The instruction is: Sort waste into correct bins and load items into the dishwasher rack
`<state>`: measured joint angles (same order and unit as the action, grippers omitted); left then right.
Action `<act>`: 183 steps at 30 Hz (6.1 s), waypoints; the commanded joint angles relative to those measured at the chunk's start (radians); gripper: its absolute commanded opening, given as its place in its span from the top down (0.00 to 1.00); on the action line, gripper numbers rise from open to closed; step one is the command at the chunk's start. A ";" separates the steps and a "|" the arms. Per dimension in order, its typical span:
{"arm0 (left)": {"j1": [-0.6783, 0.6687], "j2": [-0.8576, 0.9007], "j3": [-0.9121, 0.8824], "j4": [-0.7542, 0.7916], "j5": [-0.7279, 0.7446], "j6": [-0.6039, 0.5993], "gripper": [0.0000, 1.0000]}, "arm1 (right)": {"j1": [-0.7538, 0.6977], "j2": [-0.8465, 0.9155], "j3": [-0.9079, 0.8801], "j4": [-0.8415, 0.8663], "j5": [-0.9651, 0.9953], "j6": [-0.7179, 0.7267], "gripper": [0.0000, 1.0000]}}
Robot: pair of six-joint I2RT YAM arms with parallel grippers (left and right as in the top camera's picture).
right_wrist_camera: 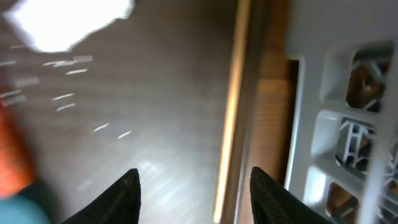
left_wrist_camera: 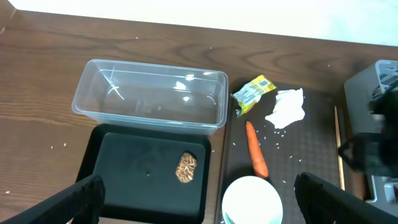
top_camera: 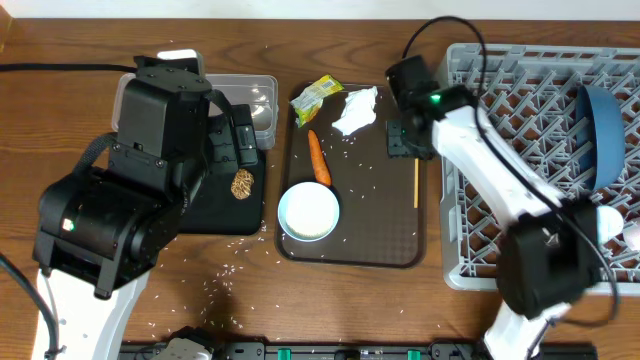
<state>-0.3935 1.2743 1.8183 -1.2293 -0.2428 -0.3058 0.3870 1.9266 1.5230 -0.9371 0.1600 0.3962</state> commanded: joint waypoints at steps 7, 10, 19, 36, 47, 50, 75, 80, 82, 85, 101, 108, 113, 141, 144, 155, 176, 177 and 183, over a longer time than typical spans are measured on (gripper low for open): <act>0.005 -0.001 0.022 0.000 -0.013 0.017 0.02 | -0.040 0.164 0.001 0.053 -0.011 0.089 0.53; 0.005 -0.001 0.022 0.000 -0.013 0.017 0.02 | -0.048 0.197 0.001 0.055 -0.028 0.089 0.57; 0.005 -0.001 0.022 0.000 -0.013 0.017 0.02 | -0.053 0.252 0.001 0.055 -0.071 0.085 0.62; 0.005 -0.001 0.022 0.000 -0.013 0.018 0.02 | -0.061 -0.104 0.071 0.006 -0.200 -0.172 0.99; 0.005 -0.001 0.022 0.000 -0.013 0.017 0.02 | -0.336 -0.265 0.052 -0.109 -0.188 -0.353 0.99; 0.005 -0.001 0.022 0.000 -0.013 0.018 0.02 | -0.354 -0.222 0.021 -0.122 -0.236 -0.397 0.99; 0.005 -0.001 0.022 0.000 0.173 -0.009 0.02 | -0.076 -0.336 0.029 0.111 -0.257 -0.235 0.42; 0.005 0.031 0.010 0.050 0.180 0.084 0.02 | -0.048 -0.332 0.031 0.116 -0.093 -0.108 0.36; 0.005 0.070 0.000 0.080 0.178 0.136 0.02 | -0.074 -0.364 0.034 0.110 -0.069 -0.080 0.35; 0.005 0.137 -0.001 0.139 0.172 0.148 0.02 | -0.152 -0.451 0.035 0.081 -0.070 -0.039 0.28; -0.010 0.728 -0.002 0.464 0.271 0.446 0.01 | -0.468 -0.773 0.035 -0.143 -0.213 -0.061 0.01; -0.032 0.945 -0.002 0.584 0.224 0.531 0.00 | -0.468 -0.763 0.034 -0.190 -0.209 -0.072 0.01; -0.031 1.021 -0.002 0.661 0.224 0.531 0.05 | -0.468 -0.761 0.034 -0.194 -0.209 -0.072 0.01; 0.036 0.671 0.006 0.323 0.025 0.410 0.94 | -0.468 -0.761 0.034 -0.208 -0.209 -0.072 0.01; 0.102 0.687 -0.020 0.298 0.043 0.439 0.94 | -0.468 -0.761 0.034 -0.208 -0.209 -0.072 0.01; 0.283 0.712 -0.067 0.269 0.230 0.785 0.94 | -0.468 -0.761 0.034 -0.211 -0.209 -0.072 0.01; -0.025 0.715 -0.168 0.547 0.562 0.794 0.21 | -0.468 -0.761 0.034 -0.224 -0.209 -0.072 0.01; -0.047 0.729 -0.189 0.601 0.526 0.794 0.21 | -0.468 -0.761 0.034 -0.224 -0.209 -0.072 0.01; -0.106 0.850 -0.228 0.798 0.425 0.776 0.25 | -0.468 -0.761 0.034 -0.230 -0.214 -0.072 0.01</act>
<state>-0.5018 2.0510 1.6096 -0.4675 0.2356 0.4942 -0.0746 1.1652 1.5551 -1.1637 -0.0498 0.3325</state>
